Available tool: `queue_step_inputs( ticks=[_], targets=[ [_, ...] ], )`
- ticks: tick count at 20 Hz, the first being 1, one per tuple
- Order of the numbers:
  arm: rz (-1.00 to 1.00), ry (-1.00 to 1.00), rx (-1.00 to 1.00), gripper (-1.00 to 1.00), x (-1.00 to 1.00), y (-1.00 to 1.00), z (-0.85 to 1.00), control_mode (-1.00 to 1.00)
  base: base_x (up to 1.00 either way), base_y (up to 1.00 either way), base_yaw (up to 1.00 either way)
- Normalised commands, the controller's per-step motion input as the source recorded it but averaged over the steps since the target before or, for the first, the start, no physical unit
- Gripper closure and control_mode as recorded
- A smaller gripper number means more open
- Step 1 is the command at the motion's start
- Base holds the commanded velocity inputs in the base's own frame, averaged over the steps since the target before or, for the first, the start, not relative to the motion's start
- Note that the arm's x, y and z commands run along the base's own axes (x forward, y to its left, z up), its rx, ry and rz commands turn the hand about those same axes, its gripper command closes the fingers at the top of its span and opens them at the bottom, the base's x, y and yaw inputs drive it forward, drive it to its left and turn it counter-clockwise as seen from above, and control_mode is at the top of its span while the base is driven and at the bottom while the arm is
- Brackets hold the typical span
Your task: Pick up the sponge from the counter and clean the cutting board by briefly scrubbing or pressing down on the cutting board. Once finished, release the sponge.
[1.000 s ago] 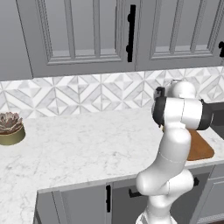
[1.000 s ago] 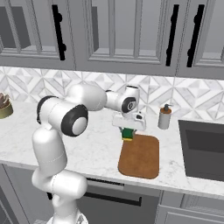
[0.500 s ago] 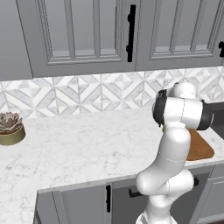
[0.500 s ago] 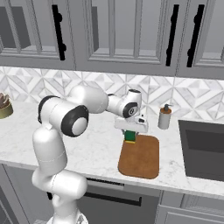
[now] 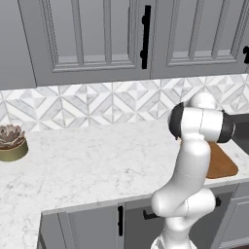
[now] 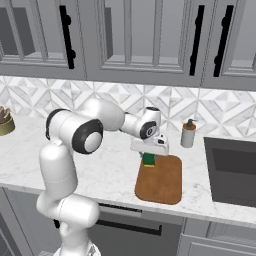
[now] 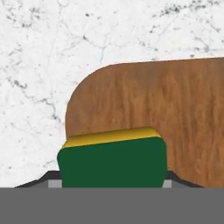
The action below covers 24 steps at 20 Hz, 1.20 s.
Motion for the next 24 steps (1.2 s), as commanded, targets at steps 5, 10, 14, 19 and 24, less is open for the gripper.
queue_step_inputs(
  ticks=[5, 10, 14, 19, 24],
  targets=[
    [0.0, -0.04, 0.0, 1.0, 0.12, 0.0, -0.31, -1.0, 0.0, 0.0, 0.0],
    [0.0, -0.08, 0.0, 1.0, 0.31, 0.0, -0.04, -1.0, 0.0, 0.0, 0.0],
    [0.0, -0.04, 0.0, 1.0, 0.42, -0.01, -0.08, -1.0, 0.0, 0.0, 0.0],
    [0.0, -0.07, 0.0, 1.0, 0.26, -0.08, -0.23, -1.0, 0.0, 0.0, 0.0],
    [0.0, -0.08, 0.0, 1.0, 0.03, -0.29, -0.42, -1.0, 0.0, 0.0, 0.0]
  ],
)
